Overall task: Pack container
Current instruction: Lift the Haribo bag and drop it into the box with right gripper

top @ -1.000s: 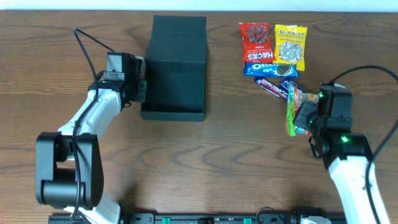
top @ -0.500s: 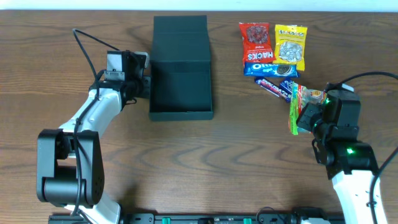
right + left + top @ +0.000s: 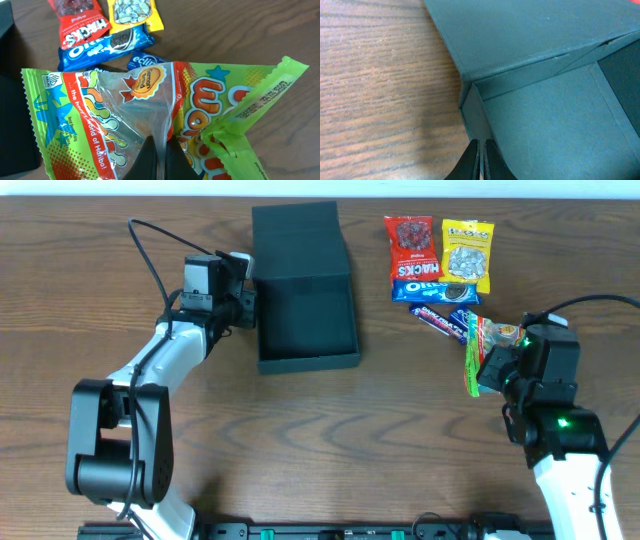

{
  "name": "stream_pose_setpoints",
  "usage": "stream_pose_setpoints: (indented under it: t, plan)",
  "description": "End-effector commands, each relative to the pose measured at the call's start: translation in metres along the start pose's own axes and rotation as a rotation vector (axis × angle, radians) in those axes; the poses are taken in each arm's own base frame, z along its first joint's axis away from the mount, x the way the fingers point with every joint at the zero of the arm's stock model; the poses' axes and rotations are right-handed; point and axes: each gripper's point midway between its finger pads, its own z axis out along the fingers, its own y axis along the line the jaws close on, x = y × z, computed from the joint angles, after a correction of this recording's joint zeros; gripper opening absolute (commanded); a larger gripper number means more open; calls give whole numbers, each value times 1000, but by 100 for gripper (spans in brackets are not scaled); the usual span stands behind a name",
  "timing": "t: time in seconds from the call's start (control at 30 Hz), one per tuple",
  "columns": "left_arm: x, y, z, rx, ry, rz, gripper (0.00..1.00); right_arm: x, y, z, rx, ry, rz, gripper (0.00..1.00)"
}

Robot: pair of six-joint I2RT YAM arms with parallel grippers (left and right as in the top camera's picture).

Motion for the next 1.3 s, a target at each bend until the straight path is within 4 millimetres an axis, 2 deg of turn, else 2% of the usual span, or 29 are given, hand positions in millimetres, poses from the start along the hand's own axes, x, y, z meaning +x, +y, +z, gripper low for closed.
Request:
stream_pose_setpoints:
  t: [0.0,0.13,0.37,0.5,0.53,0.63,0.73,0.83,0.9,1.0,1.1,1.27]
  plan:
    - [-3,-4,9,9,-8,2,6,-12,0,-5,-5,-39,-10,1]
    - [-7,-7,16,22,-30,14,6,-11,0,-5,-5,-38,-18,1]
    - [-27,-15,17,59,-117,45,6,-12,0,-5,-5,-39,-17,1]
    - [-29,-22,20,104,-129,51,6,-14,3,-6,-17,-49,-43,1]
    - [-29,-22,20,104,-128,50,6,-16,6,-6,-34,-55,-54,1]
    - [-29,-18,15,97,-112,7,6,-31,35,-10,-186,-117,-119,1]
    - [-40,-6,-9,74,-121,-77,6,-56,74,-25,-390,-233,-203,1]
    - [-58,11,-55,33,-166,-127,6,-74,109,-45,-577,-337,-267,2]
    - [-65,18,-87,3,-190,-139,6,-77,128,-51,-650,-369,-295,1]
    - [-70,21,-133,-34,-219,-116,6,-68,155,-46,-707,-362,-351,1]
    - [-69,22,-166,-90,-236,-120,6,-53,187,-33,-761,-333,-391,1]
    - [-57,31,-198,-197,-230,-193,6,-33,247,-23,-861,-322,-521,1]
